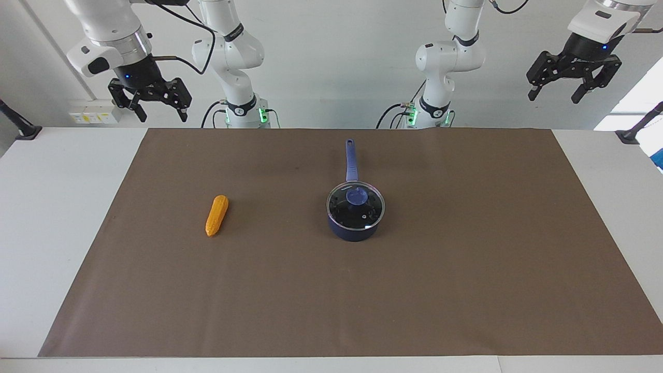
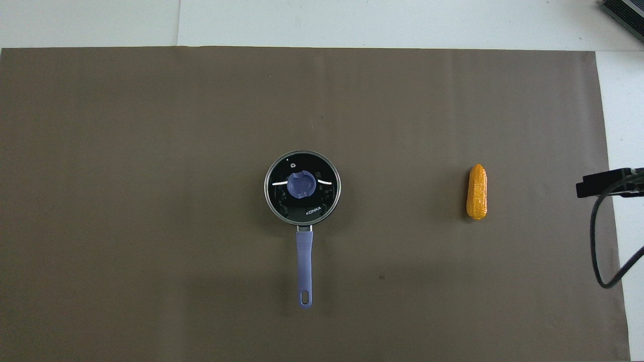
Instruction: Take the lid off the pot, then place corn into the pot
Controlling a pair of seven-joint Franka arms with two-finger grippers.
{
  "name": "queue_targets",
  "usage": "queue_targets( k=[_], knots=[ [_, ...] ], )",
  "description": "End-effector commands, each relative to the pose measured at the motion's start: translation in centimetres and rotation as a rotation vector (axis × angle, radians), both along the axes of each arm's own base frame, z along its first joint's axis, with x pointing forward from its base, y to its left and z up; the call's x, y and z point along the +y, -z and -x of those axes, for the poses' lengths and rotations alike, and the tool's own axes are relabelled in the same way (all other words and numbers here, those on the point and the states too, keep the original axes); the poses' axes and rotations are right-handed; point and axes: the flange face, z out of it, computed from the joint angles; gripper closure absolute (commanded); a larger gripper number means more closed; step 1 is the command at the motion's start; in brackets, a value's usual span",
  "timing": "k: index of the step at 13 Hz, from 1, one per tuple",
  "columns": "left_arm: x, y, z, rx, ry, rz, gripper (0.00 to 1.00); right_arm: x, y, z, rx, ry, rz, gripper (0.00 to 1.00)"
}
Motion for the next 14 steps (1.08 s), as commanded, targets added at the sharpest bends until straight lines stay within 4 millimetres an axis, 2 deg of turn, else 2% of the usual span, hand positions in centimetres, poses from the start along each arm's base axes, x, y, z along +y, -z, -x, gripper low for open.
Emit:
queue_targets(
  k=[1, 7, 12, 13, 14],
  knots=[
    [0.2, -0.2, 0.8, 0.003, -0.007, -0.007, 0.00, -0.4, -0.1, 0.6, 0.001, -0.008, -0.007, 0.00],
    [0.0, 0.1, 1.0, 0.008, -0.006, -0.008, 0.00, -1.0, -0.2, 0.6, -0.001, -0.006, -0.008, 0.00],
    [-0.1, 0.2, 1.1, 0.008, -0.004, -0.008, 0.00, -0.8, -0.6, 1.0, -0.016, -0.008, -0.003, 0.00],
    [-0.3, 0.1, 0.9, -0.007, -0.003, -0.008, 0.00, -0.7, 0.0, 1.0, -0.003, -0.008, -0.004, 0.00],
    [-1.4, 0.4, 0.7, -0.012, 0.019, -0.009, 0.00, -0.6, 1.4, 0.8, 0.022, -0.009, -0.004, 0.00]
  ],
)
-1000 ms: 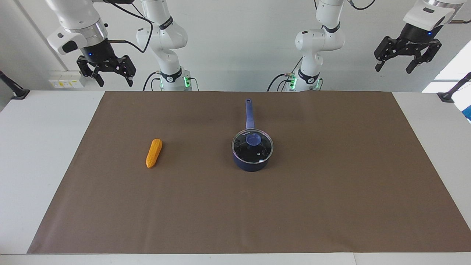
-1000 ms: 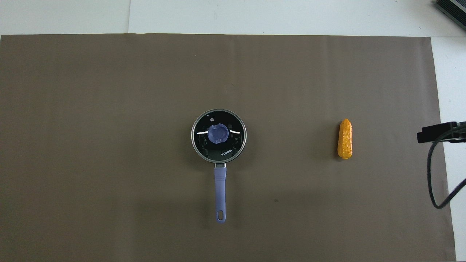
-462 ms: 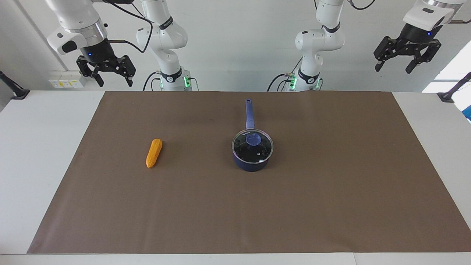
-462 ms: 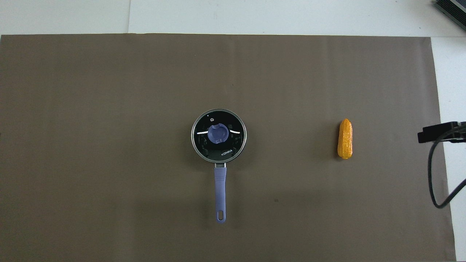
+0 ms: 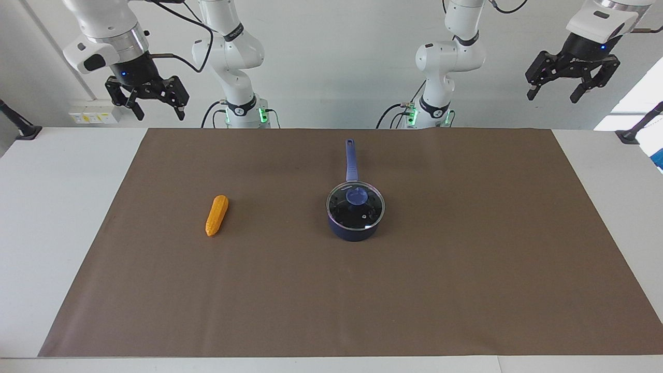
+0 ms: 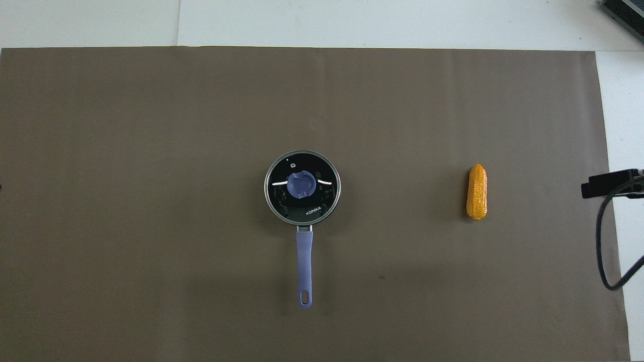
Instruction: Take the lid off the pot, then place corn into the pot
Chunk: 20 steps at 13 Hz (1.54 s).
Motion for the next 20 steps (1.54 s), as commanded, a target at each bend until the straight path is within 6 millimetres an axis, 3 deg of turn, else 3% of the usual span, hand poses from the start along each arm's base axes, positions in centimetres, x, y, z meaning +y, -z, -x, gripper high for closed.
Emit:
queue_targets(
  k=[1, 6, 9, 11, 13, 17, 20],
  knots=[
    [-2.6, 1.0, 0.4, -0.002, 0.031, -0.009, 0.00, -0.2, 3.3, -0.1, 0.016, -0.013, -0.004, 0.00],
    [-11.6, 4.2, 0.3, -0.018, 0.020, -0.001, 0.00, 0.9, 12.6, -4.4, -0.019, -0.015, -0.014, 0.00],
    [-16.8, 6.5, 0.7, -0.030, 0.017, 0.008, 0.00, 1.1, 20.8, -7.3, 0.018, -0.015, -0.007, 0.00],
    [-20.6, 8.2, 1.0, -0.035, -0.008, 0.009, 0.00, 2.1, 26.2, -8.1, -0.006, 0.003, -0.003, 0.00],
    [-23.7, 10.3, 1.2, -0.056, -0.043, 0.021, 0.00, 4.4, 30.2, -7.7, 0.007, 0.055, -0.004, 0.00],
    [-29.5, 14.2, 1.0, -0.077, -0.098, 0.019, 0.00, 4.0, 35.6, -6.1, 0.056, 0.075, -0.001, 0.00],
    [-33.8, 17.5, 0.9, -0.093, -0.136, 0.005, 0.00, 3.7, 36.3, -5.5, 0.067, 0.078, 0.000, 0.00]
  ],
)
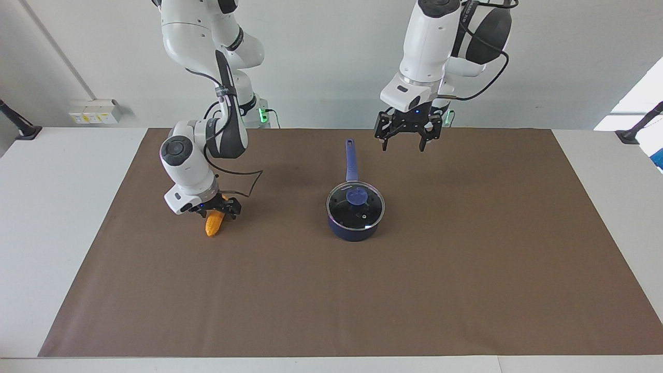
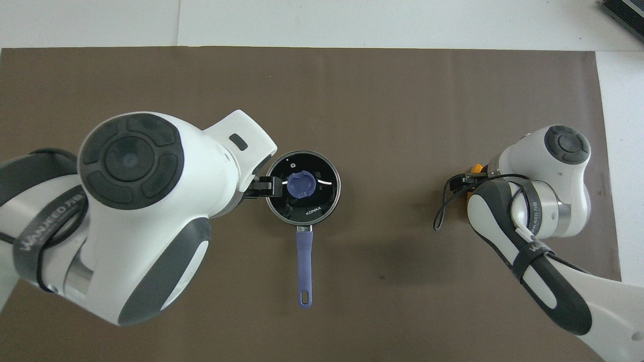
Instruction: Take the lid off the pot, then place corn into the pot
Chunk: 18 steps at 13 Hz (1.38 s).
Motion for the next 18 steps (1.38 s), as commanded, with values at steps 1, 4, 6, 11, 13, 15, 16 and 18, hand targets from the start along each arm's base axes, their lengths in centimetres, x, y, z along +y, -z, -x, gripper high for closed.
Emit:
queue_targets(
  k=[1, 4, 6, 11, 13, 15, 16, 18],
  knots=[
    [-3.4, 3.3, -0.3, -0.020, -0.044, -0.015, 0.00, -0.2, -0.1, 0.4, -0.019, 0.019, -0.013, 0.00],
    [-7.6, 7.3, -0.2, -0.052, -0.084, -0.023, 0.00, -0.2, -0.2, 0.2, -0.037, 0.017, -0.013, 0.02],
    [-8.1, 8.4, -0.5, -0.049, -0.086, -0.014, 0.00, -0.2, -0.2, 0.1, -0.038, -0.007, -0.014, 0.70],
    [-8.7, 11.7, -1.5, -0.057, -0.088, 0.006, 0.00, 0.1, -1.7, -1.2, -0.041, -0.038, -0.015, 1.00],
    [-8.3, 12.7, -1.6, -0.059, -0.091, 0.013, 0.00, 0.6, -4.1, -2.5, -0.040, -0.046, -0.016, 1.00],
    [-8.9, 14.9, -2.0, -0.051, -0.089, 0.012, 0.00, 0.9, -5.8, -3.0, -0.050, -0.049, -0.018, 1.00],
    [-8.8, 15.1, -2.0, -0.048, -0.089, 0.009, 0.00, 1.0, -6.4, -3.2, -0.055, -0.051, -0.018, 1.00],
    [-8.5, 15.6, -1.8, -0.042, -0.090, 0.004, 0.00, 1.1, -6.9, -3.3, -0.055, -0.054, -0.020, 1.00]
  ],
)
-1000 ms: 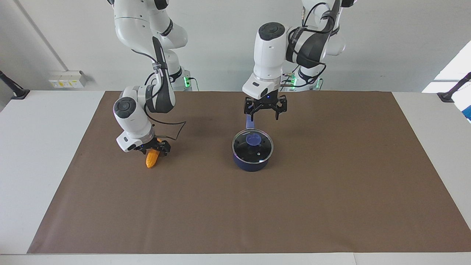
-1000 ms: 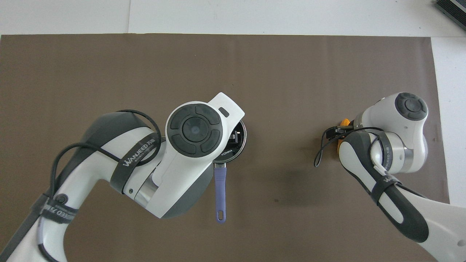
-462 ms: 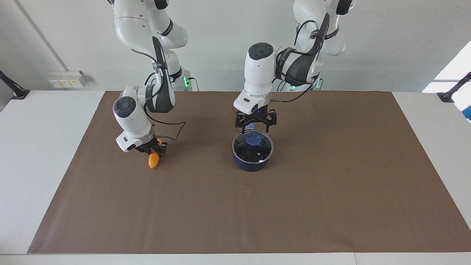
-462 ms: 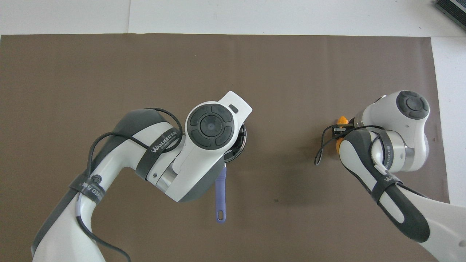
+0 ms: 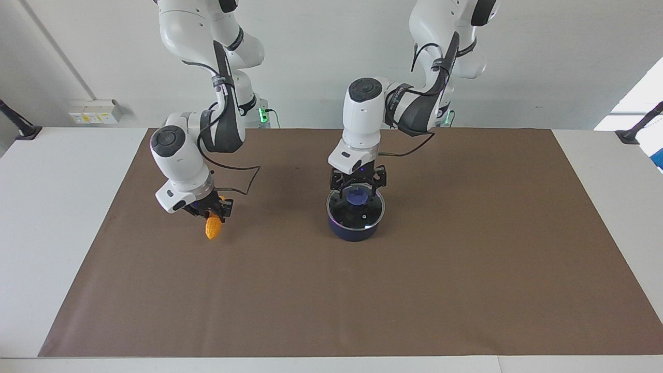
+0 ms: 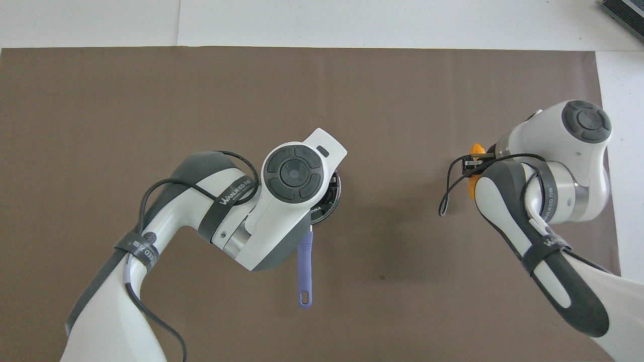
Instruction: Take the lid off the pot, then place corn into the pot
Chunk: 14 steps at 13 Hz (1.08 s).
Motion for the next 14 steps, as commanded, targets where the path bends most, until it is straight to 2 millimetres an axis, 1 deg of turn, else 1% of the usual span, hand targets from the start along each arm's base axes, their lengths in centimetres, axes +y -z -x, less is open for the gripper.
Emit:
queue_targets(
  k=[1, 3, 4, 5, 7, 8, 11, 12, 14],
  knots=[
    [0.5, 0.4, 0.4, -0.013, -0.009, -0.006, 0.00, 0.2, -1.4, 0.1, -0.005, -0.023, -0.015, 1.00],
    [0.4, 0.5, 0.5, -0.009, -0.007, -0.009, 0.00, 0.8, -3.2, 0.5, -0.008, -0.034, -0.020, 1.00],
    [0.2, 0.3, 0.5, -0.015, -0.015, -0.003, 0.09, 0.9, -3.9, 0.7, -0.009, -0.035, -0.021, 1.00],
    [0.2, 0.3, 0.4, -0.016, -0.039, 0.001, 0.31, 0.9, -4.3, 0.8, -0.006, -0.036, -0.021, 1.00],
    [0.2, 0.3, 0.4, -0.018, -0.043, 0.004, 0.66, 0.9, -4.9, 1.0, -0.009, -0.037, -0.022, 1.00],
    [0.2, 0.3, 0.4, -0.017, -0.043, 0.003, 0.73, 1.2, -4.9, 1.0, -0.010, -0.042, -0.023, 1.00],
    [0.2, 0.1, 0.3, -0.016, -0.041, -0.003, 0.78, 1.3, -4.9, 1.0, -0.010, -0.040, -0.023, 1.00],
    [0.4, -0.2, 0.2, -0.017, -0.042, -0.007, 0.80, 1.6, -4.9, 1.0, -0.010, -0.045, -0.025, 1.00],
    [0.5, -1.2, 0.4, -0.020, -0.041, -0.013, 0.80, 1.7, -4.9, 1.0, -0.010, -0.046, -0.025, 1.00]
  ],
)
